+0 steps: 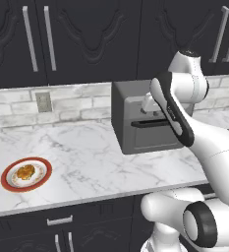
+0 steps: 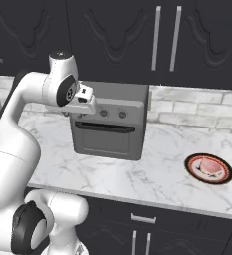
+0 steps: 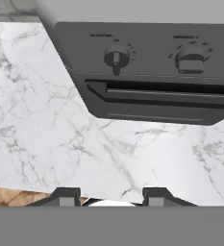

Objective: Open the toaster oven door. Place the bread on the top rack in the toaster oven and place the steak on the bottom rack.

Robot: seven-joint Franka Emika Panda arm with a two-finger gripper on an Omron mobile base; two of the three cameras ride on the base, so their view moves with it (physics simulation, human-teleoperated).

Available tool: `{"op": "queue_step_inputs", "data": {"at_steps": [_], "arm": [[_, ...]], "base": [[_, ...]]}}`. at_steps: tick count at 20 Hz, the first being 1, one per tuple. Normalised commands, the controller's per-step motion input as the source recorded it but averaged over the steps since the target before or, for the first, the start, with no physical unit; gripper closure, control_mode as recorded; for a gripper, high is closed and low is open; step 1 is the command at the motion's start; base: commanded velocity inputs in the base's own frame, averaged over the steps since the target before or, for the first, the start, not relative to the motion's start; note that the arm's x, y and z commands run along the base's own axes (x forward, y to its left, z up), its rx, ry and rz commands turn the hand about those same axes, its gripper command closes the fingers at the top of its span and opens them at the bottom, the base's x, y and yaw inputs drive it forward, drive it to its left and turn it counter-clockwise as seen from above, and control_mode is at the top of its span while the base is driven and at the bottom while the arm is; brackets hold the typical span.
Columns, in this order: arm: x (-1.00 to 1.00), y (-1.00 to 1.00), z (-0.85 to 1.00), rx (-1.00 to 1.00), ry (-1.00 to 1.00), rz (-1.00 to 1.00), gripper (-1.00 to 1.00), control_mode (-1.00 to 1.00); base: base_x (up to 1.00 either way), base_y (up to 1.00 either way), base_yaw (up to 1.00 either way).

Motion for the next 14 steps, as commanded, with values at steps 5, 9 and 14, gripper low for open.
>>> {"op": "queue_step_inputs", "data": {"at_steps": [5, 9, 14], "arm": [[0.0, 0.0, 0.0, 0.0, 0.0, 0.0, -1.0, 1.0], [0.0, 0.0, 0.0, 0.0, 0.0, 0.0, -1.0, 1.0], [0.0, 0.0, 0.0, 0.0, 0.0, 0.0, -1.0, 1.0]], "base": [[0.0, 0.0, 0.0], [0.0, 0.0, 0.0], [-0.03, -0.23, 0.0]]}}
